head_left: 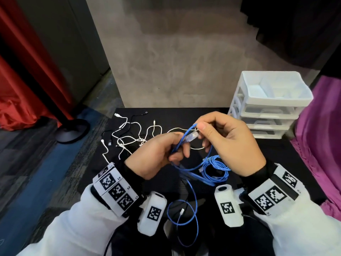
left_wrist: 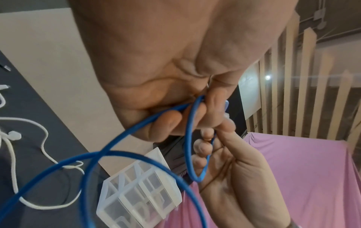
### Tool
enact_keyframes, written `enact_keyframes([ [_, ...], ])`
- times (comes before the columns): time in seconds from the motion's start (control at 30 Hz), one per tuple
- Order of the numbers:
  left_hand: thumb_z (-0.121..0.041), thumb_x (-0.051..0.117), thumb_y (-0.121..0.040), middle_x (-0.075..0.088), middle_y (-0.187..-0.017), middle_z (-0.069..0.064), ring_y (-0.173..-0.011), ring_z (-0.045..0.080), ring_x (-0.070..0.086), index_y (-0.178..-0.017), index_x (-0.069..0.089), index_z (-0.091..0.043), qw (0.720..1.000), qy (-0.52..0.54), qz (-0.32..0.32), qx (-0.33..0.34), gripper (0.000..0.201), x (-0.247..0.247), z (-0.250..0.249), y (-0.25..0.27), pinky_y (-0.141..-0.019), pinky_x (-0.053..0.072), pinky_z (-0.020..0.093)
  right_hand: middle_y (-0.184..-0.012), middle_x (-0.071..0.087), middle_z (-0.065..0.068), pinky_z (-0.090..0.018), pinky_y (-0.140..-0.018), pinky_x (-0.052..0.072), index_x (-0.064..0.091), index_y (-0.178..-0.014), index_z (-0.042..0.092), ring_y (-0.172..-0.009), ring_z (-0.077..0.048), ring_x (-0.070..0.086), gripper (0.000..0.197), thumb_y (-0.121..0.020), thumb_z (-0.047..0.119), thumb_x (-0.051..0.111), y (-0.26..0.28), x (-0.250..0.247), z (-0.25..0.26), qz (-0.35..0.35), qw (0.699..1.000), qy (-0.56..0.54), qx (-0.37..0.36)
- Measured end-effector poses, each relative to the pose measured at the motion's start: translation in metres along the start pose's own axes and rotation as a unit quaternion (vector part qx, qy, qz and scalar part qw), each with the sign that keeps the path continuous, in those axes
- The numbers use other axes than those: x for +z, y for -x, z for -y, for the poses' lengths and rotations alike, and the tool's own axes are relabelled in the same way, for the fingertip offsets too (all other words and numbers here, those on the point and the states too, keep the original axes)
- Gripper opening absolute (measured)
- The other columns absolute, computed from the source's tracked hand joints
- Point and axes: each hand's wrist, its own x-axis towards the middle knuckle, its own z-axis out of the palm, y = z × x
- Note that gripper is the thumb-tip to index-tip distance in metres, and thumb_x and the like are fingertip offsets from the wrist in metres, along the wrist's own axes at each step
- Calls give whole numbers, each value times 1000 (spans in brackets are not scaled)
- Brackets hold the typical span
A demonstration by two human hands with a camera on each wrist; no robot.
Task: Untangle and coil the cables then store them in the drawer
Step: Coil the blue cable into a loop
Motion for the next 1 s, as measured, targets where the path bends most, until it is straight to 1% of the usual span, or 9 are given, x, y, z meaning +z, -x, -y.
enact_keyframes([
  [0.13, -16, 34, -95, 54, -61, -2, -53, 13, 28, -75, 64, -9, 995, 83, 60, -3, 37, 2, -2, 6, -60, 32, 28, -78, 63, -25, -35, -55, 54, 72, -97, 4, -59, -25, 56, 13, -101, 14, 65, 0, 4, -3, 8, 999, -37, 39],
  [0.23, -27, 34, -98, 38, -57, -2, -61, 22, 20, -84, 62, -4, 984, 164, 74, 7, 39, -3, -3, 5, -62, 28, 32, -72, 62, -16, -38, -53, 52, 71, -97, 6, -56, -25, 57, 12, -101, 15, 64, 0, 3, -8, 1, 997, -46, 60],
  [0.33, -31, 32, -104, 33, -59, -5, -60, 14, 23, -90, 61, -9, 975, 223, 10, 15, 39, -5, -2, 0, -60, 21, 31, -78, 65, -9, -37, -56, 52, 71, -105, 11, -63, -25, 62, 9, -102, 14, 64, 2, 4, -11, -3, 995, -52, 80],
  [0.4, -30, 33, -107, 34, -63, -6, -60, 10, 27, -93, 59, -12, 974, 217, -55, 19, 35, -3, -2, -3, -59, 23, 27, -93, 67, -4, -36, -70, 56, 68, -117, 21, -79, -26, 65, 18, -101, 14, 66, 6, 9, -13, -27, 998, -13, 56],
  [0.57, -34, 41, -106, 62, -93, -1, -85, 11, 59, -107, 66, -15, 949, 287, -121, 41, 32, 9, -4, -10, -83, 48, 31, -116, 58, 7, -35, -95, 51, 67, -109, 27, -114, -17, 59, 30, -87, 46, 73, 23, 29, -14, -38, 986, 152, -50],
  [0.67, -34, 46, -104, 67, -111, 2, -103, 13, 64, -114, 69, -14, 943, 308, -123, 28, 32, 17, -5, -11, -91, 54, 29, -112, 56, 7, -20, -96, 46, 71, -99, 23, -110, -12, 59, 31, -80, 43, 85, 28, 38, -21, 18, 983, 173, -62],
  [0.73, -33, 48, -104, 67, -118, 4, -111, 15, 64, -119, 70, -13, 941, 312, -127, 20, 33, 18, -3, -11, -93, 56, 29, -108, 60, 6, -22, -93, 48, 74, -98, 21, -105, -11, 61, 21, -83, 34, 84, 26, 35, -27, 12, 980, 183, -79],
  [0.87, -35, 48, -103, 70, -118, 4, -113, 16, 65, -119, 72, -17, 968, 210, -134, 2, 34, 16, -1, -5, -96, 53, 38, -96, 65, 12, -32, -85, 47, 73, -94, 21, -92, -17, 59, 7, -93, 28, 70, 24, 24, -26, 20, 968, 231, -93],
  [1.0, -35, 55, -104, 67, -78, 5, -77, 18, 62, -82, 69, -10, 962, -9, -266, 63, 35, -5, -5, -2, -80, 54, 41, -78, 58, 6, -31, -76, 45, 65, -85, 20, -81, -17, 54, 15, -100, 19, 66, 26, 4, -16, 64, 975, 203, -62],
])
